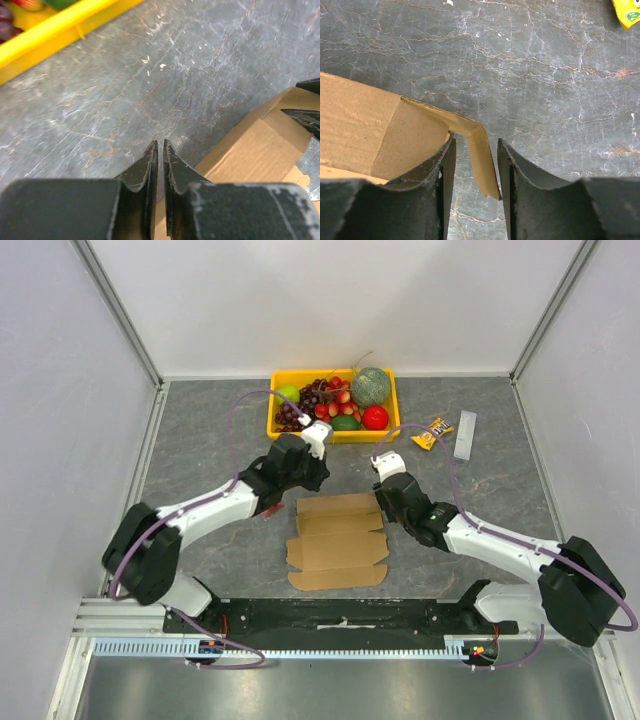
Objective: Fold the paper box
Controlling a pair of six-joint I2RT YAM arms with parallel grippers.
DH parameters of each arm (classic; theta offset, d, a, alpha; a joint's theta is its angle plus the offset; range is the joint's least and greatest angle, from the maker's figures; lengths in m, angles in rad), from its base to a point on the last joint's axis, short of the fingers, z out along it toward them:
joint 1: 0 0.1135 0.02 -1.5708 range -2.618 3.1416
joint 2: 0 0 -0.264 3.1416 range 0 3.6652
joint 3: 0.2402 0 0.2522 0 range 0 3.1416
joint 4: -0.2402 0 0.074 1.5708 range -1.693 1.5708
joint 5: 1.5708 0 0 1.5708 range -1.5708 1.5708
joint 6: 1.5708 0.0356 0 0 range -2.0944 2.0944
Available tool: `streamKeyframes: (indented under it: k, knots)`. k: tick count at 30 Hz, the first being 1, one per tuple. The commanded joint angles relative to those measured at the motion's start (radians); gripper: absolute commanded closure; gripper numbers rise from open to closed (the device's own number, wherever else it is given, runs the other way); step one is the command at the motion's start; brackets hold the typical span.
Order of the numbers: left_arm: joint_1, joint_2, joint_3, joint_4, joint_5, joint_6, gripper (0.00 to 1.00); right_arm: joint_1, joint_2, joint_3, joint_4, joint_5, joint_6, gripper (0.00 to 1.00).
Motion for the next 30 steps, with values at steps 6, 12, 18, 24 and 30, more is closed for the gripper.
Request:
streamKeyframes:
  k: [6, 12, 18, 24, 30]
  knots:
    - [0.001, -0.291, -0.198, 0.136, -0.038, -0.073, 0.85, -0.02, -0.115, 0.052, -0.023, 0.003, 0.057, 0.48]
    - [0.0, -0.362, -0.31, 0.234, -0.009, -0.114, 0.95, -0.021, -0.175, 0.104, -0.052, -0.022, 0.131, 0.56]
    - [-0.008, -0.343, -0.35, 0.272, 0.008, -0.108, 0.98, -0.02, -0.122, 0.169, -0.083, -0.105, 0.195, 0.78]
    - [-0.008, -0.319, -0.368, 0.299, 0.023, -0.091, 0.98, -0.021, -0.039, 0.19, -0.12, -0.115, 0.221, 0.9]
    - [-0.008, -0.313, -0.394, 0.325, 0.054, -0.086, 0.98, -0.024, 0.007, 0.18, -0.149, -0.115, 0.229, 0.92]
